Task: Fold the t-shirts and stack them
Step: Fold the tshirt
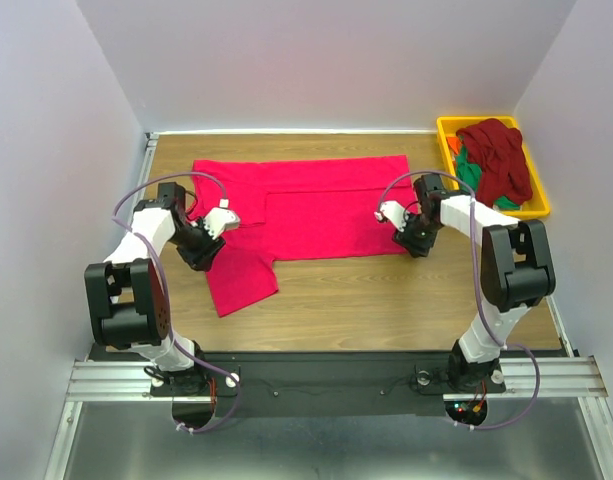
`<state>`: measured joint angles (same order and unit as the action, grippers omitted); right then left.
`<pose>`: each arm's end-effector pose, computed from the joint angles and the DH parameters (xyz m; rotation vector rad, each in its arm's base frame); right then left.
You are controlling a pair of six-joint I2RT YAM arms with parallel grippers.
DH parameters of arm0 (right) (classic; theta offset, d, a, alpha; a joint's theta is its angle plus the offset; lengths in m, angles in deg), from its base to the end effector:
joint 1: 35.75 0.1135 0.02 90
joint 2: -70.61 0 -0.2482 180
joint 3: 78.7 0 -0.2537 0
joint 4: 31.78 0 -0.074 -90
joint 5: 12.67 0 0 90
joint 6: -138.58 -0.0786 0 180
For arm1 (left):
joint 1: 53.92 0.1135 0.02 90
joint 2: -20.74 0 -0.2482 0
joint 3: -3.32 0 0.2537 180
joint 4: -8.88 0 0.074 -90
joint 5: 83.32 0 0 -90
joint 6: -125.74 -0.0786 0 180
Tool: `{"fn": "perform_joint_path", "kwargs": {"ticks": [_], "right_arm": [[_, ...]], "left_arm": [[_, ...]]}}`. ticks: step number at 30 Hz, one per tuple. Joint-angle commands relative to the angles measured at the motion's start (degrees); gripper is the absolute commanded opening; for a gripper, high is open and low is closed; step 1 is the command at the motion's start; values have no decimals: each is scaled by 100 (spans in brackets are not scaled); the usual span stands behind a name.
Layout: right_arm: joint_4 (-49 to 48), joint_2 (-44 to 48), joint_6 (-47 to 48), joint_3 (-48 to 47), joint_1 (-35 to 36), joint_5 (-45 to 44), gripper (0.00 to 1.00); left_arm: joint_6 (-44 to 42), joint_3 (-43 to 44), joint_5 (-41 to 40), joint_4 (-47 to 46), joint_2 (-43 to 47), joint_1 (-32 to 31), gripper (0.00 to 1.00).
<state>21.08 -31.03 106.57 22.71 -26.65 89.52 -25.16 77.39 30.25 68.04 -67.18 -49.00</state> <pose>0.3333 0.0702 0.1110 -1.5937 2.3362 0.1303 0.3016 -0.0056 0.1611 1.3226 2.3117 -0.2502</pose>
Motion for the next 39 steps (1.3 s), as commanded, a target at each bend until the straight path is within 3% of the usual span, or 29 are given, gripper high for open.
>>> {"fn": "perform_joint_path", "kwargs": {"ticks": [1, 3, 7, 14, 16, 18, 19, 22, 31, 39], "right_arm": [[-182, -215, 36, -128, 39, -14, 41], [-226, -285, 36, -128, 39, -67, 29], [-262, -329, 36, -128, 48, -129, 17], [-244, -303, 19, -163, 48, -128, 3], [-235, -286, -25, -180, 56, -146, 1], [-200, -224, -43, -207, 56, -146, 1], [-191, -198, -95, -224, 48, -155, 1], [-95, -75, -218, -303, 39, -208, 1], [502, 601, -219, -198, 39, -331, 1], [1064, 1418, -140, 188, 39, -419, 0]], "left_arm": [[-202, -315, -159, -64, 249, -132, 54], [-211, -588, -317, -266, 371, -255, 54], [-98, -975, -415, -723, 425, -404, 55], [219, -1651, -792, -1751, 267, -791, 55], [193, -1722, -819, -1761, 223, -844, 51], [114, -1731, -846, -1613, 223, -853, 32], [88, -1705, -846, -1507, 240, -853, 17], [26, -1433, -758, -884, 398, -818, 0], [-176, -36, -327, 1076, 952, -765, 0], [-431, -158, -230, 1823, 1672, -757, 0]]}}
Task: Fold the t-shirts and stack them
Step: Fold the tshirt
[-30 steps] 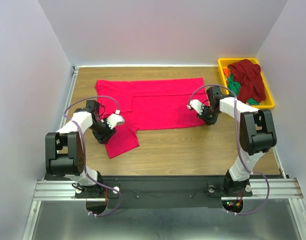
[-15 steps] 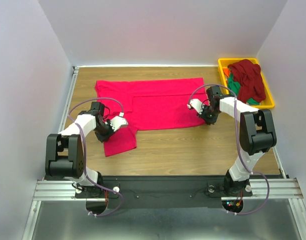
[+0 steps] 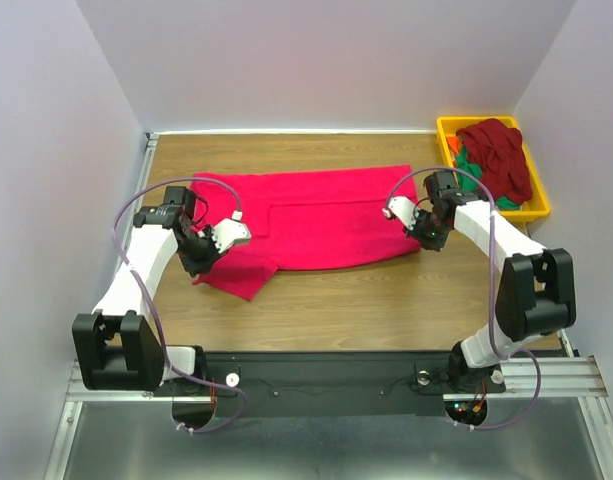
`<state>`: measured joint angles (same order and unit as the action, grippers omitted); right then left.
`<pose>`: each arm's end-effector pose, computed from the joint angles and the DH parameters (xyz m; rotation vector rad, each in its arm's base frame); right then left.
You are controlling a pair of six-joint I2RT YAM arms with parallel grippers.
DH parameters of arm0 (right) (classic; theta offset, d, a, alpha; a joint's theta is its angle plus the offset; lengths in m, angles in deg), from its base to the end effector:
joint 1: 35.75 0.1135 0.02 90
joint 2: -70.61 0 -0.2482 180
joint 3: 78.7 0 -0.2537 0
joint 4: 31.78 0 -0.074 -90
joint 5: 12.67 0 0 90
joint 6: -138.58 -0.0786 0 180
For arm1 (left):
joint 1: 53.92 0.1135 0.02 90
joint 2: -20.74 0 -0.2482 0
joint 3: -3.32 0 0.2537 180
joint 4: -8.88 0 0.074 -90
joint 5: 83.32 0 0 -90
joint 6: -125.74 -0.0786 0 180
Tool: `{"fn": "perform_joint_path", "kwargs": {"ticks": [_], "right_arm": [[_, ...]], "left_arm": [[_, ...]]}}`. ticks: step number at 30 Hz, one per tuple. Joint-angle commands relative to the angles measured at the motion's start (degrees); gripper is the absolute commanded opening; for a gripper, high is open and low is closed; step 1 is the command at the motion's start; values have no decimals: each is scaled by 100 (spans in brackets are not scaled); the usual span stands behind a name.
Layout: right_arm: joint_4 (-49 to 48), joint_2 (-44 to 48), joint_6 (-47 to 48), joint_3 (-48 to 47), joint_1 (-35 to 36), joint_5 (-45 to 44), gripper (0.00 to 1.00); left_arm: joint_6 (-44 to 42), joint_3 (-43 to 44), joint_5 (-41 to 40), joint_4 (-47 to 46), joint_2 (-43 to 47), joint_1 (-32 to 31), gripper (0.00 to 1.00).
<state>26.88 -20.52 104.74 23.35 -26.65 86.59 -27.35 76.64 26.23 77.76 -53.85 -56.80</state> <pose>0.3131 0.0630 0.1598 -1.5333 2.3279 0.0291 0.2563 -0.0392 0.2079 1.5208 2.1954 -0.1636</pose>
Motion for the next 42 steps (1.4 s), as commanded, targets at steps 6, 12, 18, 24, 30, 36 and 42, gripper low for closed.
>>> {"fn": "perform_joint_path", "kwargs": {"ticks": [6, 12, 18, 24, 30, 36, 42], "right_arm": [[899, 834, 88, 205, 4, -3, 1], [934, 167, 176, -584, -409, 164, 1], [1022, -860, 237, -1640, -418, 314, 1], [1075, -1617, 325, -2545, -418, 226, 1], [1084, -2426, 404, -3232, -427, 85, 1], [1102, -2953, 378, -3881, -453, 59, 1], [1137, -3411, 387, -4365, -488, 6, 1]], "left_arm": [[-116, -146, 75, 905, 1034, 24, 0], [156, 897, 487, 878, 193, 243, 0], [297, 2095, 585, 729, -977, 243, 0], [394, 2965, 515, 562, -2006, 243, 0], [420, 3871, 488, 562, -3061, 419, 0], [429, 4582, 409, 597, -3685, 489, 0], [543, 5435, 418, 729, -4362, 498, 0]]}}
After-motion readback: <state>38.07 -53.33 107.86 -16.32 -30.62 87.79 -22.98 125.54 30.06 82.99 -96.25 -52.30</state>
